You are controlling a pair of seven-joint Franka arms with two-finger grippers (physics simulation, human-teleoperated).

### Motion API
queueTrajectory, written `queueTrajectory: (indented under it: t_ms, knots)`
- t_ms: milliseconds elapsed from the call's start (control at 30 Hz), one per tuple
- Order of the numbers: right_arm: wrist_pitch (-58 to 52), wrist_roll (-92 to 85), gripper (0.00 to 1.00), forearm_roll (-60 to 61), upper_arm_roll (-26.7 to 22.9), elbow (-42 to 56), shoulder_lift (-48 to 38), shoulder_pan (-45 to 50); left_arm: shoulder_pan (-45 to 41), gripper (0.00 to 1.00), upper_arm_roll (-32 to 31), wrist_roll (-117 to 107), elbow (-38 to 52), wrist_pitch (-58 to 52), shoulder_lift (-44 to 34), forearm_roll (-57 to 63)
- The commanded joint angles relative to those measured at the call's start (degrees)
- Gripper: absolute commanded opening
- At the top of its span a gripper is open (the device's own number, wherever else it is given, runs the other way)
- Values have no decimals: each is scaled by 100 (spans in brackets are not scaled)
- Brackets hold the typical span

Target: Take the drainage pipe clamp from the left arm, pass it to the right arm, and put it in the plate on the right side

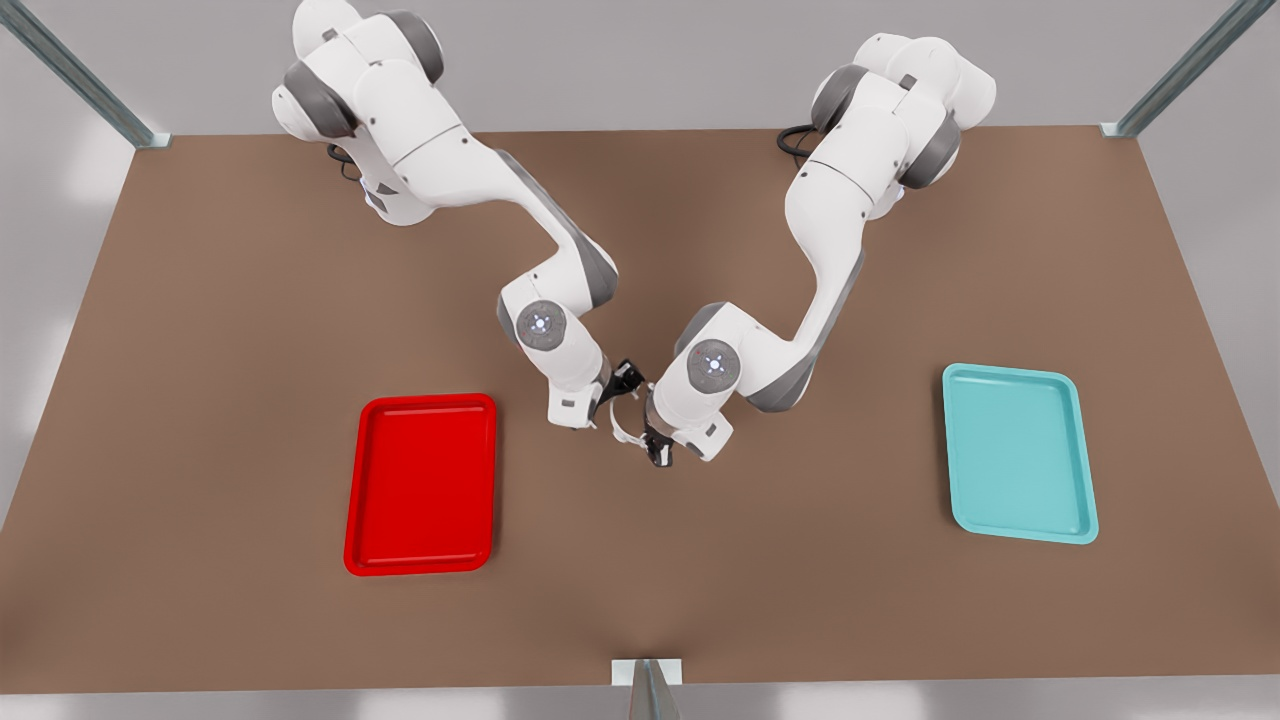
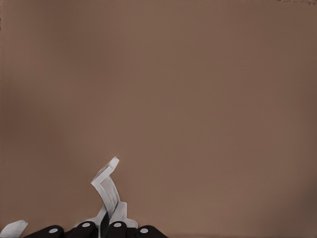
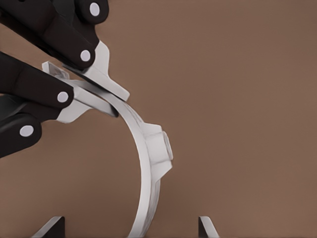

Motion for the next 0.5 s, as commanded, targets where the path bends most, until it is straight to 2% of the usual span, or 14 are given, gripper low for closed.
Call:
queueTrajectory:
  t_ms: [0, 233, 267, 367, 400, 433, 467]
  knots:
    - [159, -86, 100, 12, -1, 11, 2, -3, -8, 21, -2, -775, 3, 35, -8, 12]
    - [344, -86, 100, 12, -1, 99, 160, -12, -17, 21, -37, -775, 3, 53, 1, 21]
    - [344, -95, 94, 12, -1, 99, 160, -20, -17, 21, -37, -775, 3, 53, 1, 21]
    - [344, -139, 40, 3, -1, 91, 160, -12, -8, 21, -37, -783, 3, 53, -8, 21]
    - [344, -148, 30, 12, -1, 91, 160, -12, -8, 21, -37, -766, 3, 53, -8, 21]
    - [344, -139, 25, 21, -1, 91, 152, -3, -8, 99, -37, -774, 3, 53, 0, 21]
    - [344, -122, 21, 21, -1, 91, 143, 15, 1, 100, -37, -810, 3, 44, 0, 21]
